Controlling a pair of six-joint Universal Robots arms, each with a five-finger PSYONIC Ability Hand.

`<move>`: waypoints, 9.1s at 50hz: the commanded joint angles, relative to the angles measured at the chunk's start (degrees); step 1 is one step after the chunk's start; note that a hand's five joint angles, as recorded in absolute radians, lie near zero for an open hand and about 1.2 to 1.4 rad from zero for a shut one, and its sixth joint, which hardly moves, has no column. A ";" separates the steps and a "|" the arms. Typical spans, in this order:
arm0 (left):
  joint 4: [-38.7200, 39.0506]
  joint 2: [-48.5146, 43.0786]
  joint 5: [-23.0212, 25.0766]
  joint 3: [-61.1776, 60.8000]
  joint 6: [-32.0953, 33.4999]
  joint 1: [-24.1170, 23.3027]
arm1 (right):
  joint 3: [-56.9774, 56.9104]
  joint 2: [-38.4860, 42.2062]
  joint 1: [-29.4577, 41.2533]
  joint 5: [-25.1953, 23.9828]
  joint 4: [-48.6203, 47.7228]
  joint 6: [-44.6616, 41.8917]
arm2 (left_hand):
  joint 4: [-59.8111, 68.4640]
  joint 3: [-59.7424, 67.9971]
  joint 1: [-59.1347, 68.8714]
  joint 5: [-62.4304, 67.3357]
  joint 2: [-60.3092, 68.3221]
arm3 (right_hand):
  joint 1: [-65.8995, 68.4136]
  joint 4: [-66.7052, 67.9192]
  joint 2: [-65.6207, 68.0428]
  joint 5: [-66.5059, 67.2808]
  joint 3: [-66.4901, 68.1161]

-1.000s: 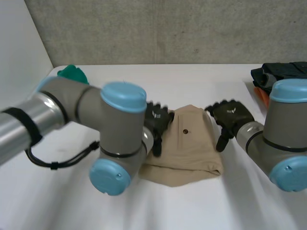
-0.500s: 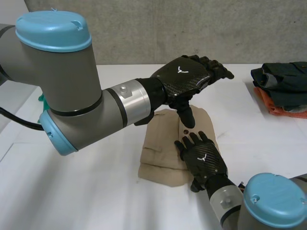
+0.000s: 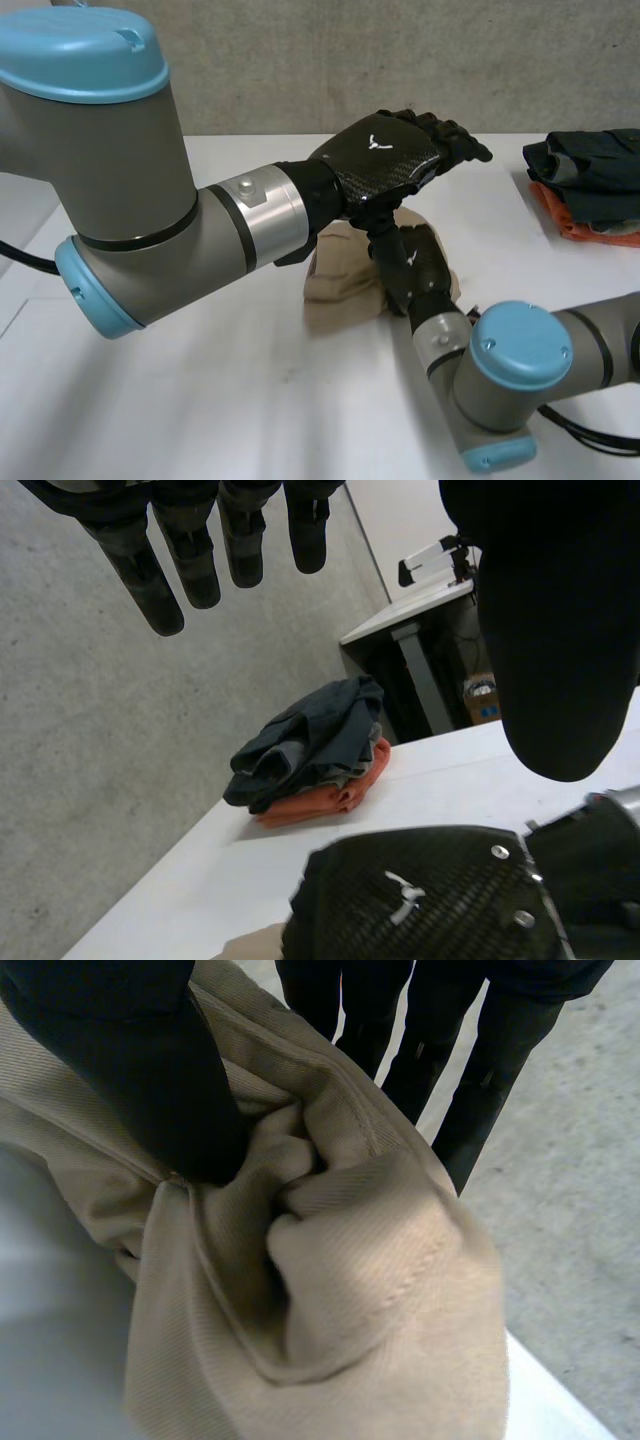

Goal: Fold the laundry.

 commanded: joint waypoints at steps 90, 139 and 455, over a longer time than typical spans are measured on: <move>9.31 9.00 -16.39 6.22 -8.45 4.67 | -16.17 -27.11 -46.79 -17.30 16.42 -7.82 | 0.26 -0.14 1.22 -0.90 -0.12 | -49.56 -57.38 -57.06 -52.08 -56.50; 19.59 -51.11 -9.98 38.21 30.31 39.22 | 11.89 -18.43 -17.84 -16.52 18.78 -11.51 | 1.77 1.37 2.73 0.61 1.39 | -49.56 -57.38 -57.06 -52.08 -56.50; 19.40 15.87 -24.92 -36.86 15.45 30.53 | -37.46 -8.28 -18.37 -4.05 66.25 -24.17 | 68.36 67.97 69.32 67.20 67.98 | 20.44 12.62 12.94 17.92 13.50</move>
